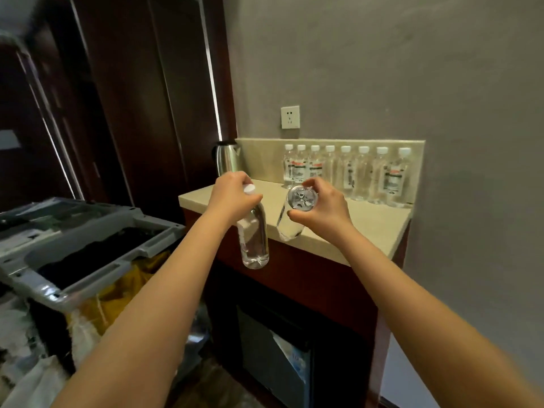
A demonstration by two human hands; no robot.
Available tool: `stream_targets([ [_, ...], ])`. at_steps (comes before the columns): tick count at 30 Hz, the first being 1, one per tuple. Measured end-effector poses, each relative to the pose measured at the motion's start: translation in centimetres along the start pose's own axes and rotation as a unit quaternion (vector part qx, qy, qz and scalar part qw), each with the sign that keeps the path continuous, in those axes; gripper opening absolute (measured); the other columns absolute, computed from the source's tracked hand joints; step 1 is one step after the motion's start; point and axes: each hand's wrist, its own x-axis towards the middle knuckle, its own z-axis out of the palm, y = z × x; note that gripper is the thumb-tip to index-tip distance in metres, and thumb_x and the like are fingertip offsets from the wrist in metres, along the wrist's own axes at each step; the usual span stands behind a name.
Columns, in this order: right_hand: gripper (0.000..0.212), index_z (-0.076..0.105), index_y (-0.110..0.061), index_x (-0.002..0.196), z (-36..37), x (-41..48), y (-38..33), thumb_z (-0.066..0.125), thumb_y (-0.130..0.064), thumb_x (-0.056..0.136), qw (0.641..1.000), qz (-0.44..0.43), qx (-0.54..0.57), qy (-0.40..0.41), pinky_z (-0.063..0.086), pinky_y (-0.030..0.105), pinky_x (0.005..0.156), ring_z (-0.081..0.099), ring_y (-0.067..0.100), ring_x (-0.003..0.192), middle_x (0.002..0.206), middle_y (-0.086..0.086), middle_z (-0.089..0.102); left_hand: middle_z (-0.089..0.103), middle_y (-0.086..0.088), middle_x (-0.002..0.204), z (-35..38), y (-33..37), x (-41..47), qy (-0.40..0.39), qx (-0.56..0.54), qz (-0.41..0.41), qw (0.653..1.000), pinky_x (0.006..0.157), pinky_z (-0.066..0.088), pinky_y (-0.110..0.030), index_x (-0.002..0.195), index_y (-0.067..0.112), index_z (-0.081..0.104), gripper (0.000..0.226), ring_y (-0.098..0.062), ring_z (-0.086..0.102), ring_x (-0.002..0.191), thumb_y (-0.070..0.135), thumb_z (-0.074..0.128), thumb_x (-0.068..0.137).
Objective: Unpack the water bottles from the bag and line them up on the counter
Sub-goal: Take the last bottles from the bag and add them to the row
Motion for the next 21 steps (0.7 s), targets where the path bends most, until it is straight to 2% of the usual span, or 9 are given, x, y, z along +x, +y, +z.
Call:
stream_targets([
  [5,0.060,0.056,-0.017,0.118,7.4,7.9,1.2,0.080,-0.030,0.064,1.000,0.012,-0.028,0.007,0.049,0.034,0.090,0.056,0.017,0.110,0.120,-0.001,0.060,0.061,-0.008,0.107,2.2,-6.3,9.3,-0.008,-0.014,0.031,0.999,0.076,0.040,-0.026,0.100,0.009,0.064,0.028,-0.021,0.055,0.097,0.027,0.068,0.080],
  [12,0.062,0.054,-0.019,0.121,14.2,15.9,5.8,0.080,-0.028,0.065,0.998,0.022,-0.063,0.013,0.049,0.032,0.088,0.056,0.017,0.107,0.121,-0.001,0.059,0.061,-0.008,0.107,7.4,-11.6,19.5,-0.021,-0.023,0.060,0.998,0.077,0.042,-0.027,0.102,0.009,0.064,0.030,-0.021,0.055,0.097,0.030,0.068,0.081],
  [17,0.062,0.053,-0.018,0.120,17.9,22.1,10.2,0.080,-0.029,0.065,0.996,0.019,-0.080,0.015,0.050,0.033,0.086,0.057,0.017,0.104,0.119,-0.002,0.059,0.063,-0.008,0.107,12.6,-14.7,25.9,-0.029,-0.015,0.058,0.998,0.082,0.047,-0.033,0.102,0.010,0.064,0.032,-0.023,0.057,0.099,0.034,0.069,0.080],
  [21,0.066,0.050,-0.021,0.124,20.7,27.0,13.1,0.079,-0.031,0.065,0.996,0.020,-0.091,-0.018,0.049,0.031,0.090,0.054,0.013,0.107,0.122,-0.005,0.055,0.061,-0.008,0.107,15.6,-16.6,31.1,-0.041,-0.009,0.051,0.998,0.079,0.045,-0.029,0.103,0.010,0.063,0.034,-0.021,0.056,0.097,0.034,0.069,0.081],
])
